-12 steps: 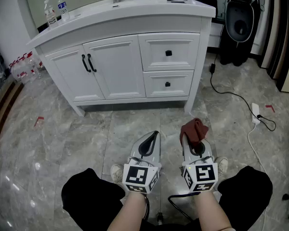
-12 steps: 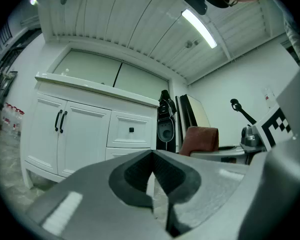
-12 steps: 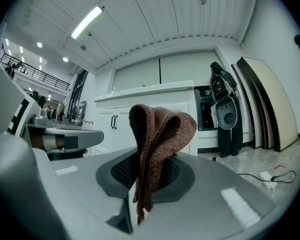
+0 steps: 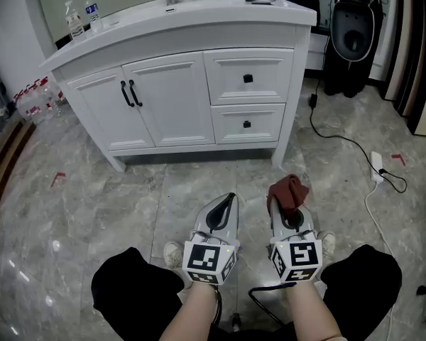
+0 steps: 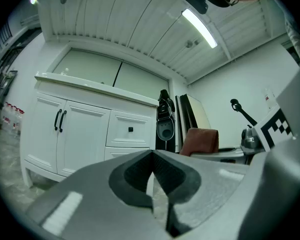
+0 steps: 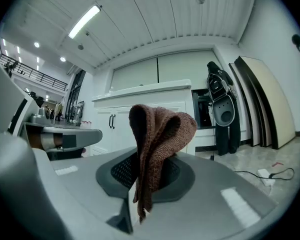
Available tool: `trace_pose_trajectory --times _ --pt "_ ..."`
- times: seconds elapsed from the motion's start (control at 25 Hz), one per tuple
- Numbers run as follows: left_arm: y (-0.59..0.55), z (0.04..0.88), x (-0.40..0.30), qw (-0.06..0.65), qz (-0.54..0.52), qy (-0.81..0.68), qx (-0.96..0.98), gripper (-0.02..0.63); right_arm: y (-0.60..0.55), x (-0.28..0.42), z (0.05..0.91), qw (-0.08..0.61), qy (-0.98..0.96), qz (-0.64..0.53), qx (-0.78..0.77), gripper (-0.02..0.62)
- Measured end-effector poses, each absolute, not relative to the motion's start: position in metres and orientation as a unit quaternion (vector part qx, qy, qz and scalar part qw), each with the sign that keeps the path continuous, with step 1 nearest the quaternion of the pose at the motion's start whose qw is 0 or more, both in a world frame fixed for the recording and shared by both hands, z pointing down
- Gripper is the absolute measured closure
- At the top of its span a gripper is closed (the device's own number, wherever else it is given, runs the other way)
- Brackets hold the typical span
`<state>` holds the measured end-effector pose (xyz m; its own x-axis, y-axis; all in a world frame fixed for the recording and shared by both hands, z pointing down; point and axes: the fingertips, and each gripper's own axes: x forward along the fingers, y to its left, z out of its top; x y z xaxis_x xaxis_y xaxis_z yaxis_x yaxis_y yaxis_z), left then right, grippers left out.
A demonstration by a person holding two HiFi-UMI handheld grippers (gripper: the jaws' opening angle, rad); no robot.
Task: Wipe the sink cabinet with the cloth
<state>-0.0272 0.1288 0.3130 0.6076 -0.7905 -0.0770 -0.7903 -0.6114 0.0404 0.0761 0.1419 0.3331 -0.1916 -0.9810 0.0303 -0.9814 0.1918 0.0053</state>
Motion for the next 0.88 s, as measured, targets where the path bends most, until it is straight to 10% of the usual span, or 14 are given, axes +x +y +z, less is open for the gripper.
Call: trace_pose_trajectory --times 0.88 --pt "0.039 0.331 -0.018 0.028 -0.055 -0.459 0.886 0.606 0.042 0.11 0.357 -0.03 -0.746 0.09 0.659 0.517"
